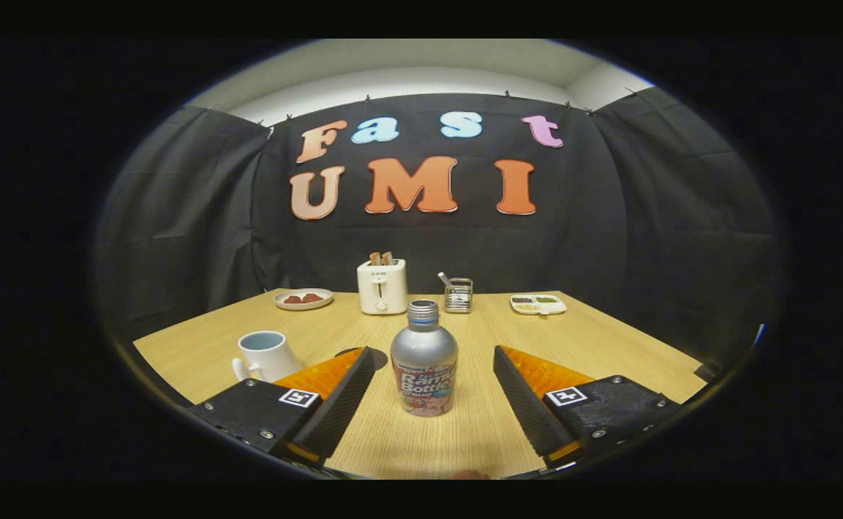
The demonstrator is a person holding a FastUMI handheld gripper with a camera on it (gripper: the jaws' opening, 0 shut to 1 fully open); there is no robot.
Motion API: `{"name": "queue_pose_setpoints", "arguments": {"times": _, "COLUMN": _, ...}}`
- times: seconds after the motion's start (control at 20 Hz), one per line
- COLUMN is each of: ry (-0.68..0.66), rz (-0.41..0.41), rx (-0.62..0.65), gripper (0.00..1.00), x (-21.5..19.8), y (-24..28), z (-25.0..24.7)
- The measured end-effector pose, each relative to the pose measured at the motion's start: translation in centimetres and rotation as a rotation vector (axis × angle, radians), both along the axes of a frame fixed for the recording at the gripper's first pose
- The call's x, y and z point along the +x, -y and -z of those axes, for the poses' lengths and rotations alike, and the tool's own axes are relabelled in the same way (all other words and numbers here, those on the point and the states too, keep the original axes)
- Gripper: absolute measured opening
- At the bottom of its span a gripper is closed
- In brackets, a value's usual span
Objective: Take the bottle from table, then pour the juice into the cup, finally place the bottle on the coaster
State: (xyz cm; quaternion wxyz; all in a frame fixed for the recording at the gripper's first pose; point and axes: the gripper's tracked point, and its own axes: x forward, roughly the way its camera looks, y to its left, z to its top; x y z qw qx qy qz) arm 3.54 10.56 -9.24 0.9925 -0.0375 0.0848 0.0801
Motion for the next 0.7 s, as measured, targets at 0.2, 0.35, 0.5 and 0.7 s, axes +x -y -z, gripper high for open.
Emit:
{"name": "queue_pose_setpoints", "arguments": {"times": 0.2, "ry": -0.047, "rz": 0.000, "rx": -0.007, "gripper": 0.99, "x": 1.4, "y": -0.7, "z": 2.3}}
{"name": "queue_pose_setpoints", "arguments": {"times": 0.35, "ry": -0.090, "rz": 0.013, "rx": 0.000, "gripper": 0.99, "x": 2.4, "y": -0.8, "z": 4.0}}
{"name": "queue_pose_setpoints", "arguments": {"times": 0.5, "ry": -0.127, "rz": 0.033, "rx": 0.008, "gripper": 0.99, "x": 3.4, "y": -0.5, "z": 5.5}}
{"name": "queue_pose_setpoints", "arguments": {"times": 0.7, "ry": -0.175, "rz": 0.036, "rx": 0.011, "gripper": 0.99, "x": 4.1, "y": -0.6, "z": 7.1}}
